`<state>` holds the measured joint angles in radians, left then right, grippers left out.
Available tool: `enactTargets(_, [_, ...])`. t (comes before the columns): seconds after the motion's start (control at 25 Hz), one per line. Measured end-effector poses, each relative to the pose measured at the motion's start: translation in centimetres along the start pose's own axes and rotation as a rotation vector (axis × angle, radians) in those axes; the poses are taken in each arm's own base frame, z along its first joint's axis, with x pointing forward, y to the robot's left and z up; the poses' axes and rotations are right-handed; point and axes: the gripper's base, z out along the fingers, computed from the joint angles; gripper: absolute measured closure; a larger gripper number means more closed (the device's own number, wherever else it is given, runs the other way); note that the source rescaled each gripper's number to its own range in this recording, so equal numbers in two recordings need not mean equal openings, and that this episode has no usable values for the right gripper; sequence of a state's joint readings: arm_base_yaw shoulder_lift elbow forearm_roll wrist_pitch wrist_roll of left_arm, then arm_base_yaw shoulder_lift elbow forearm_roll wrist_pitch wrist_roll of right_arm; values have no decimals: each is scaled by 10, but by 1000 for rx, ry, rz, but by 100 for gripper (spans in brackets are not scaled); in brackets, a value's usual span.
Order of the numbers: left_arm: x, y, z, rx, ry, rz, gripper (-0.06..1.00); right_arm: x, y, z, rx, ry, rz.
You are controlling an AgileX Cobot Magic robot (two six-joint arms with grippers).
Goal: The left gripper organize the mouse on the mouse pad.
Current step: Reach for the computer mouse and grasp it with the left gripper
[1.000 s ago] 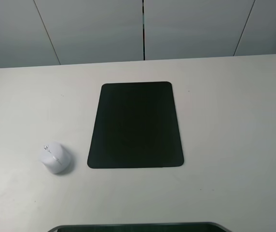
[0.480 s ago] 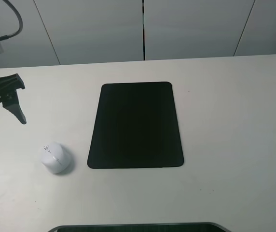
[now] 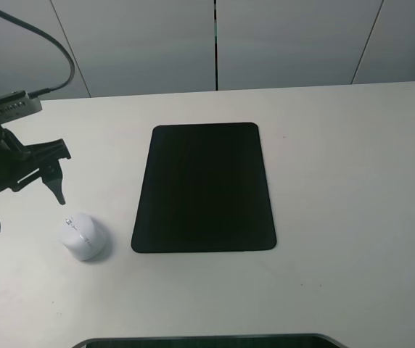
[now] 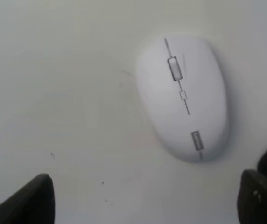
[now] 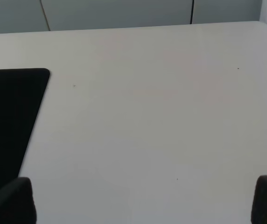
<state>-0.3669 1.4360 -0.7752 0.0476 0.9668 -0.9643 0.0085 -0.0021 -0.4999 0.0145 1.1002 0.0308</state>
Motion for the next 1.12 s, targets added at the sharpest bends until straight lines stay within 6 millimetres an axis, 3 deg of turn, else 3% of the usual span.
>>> enactTargets(0.36, [9, 3, 28, 83, -25, -56, -6, 0, 0, 0, 0, 0, 0])
enactTargets(0.72, [7, -8, 57, 77, 24, -100, -6, 0, 0, 0, 0, 0, 0])
enactTargets(1.12, [5, -12, 60, 109, 7, -108, -6, 0, 0, 0, 0, 0, 0])
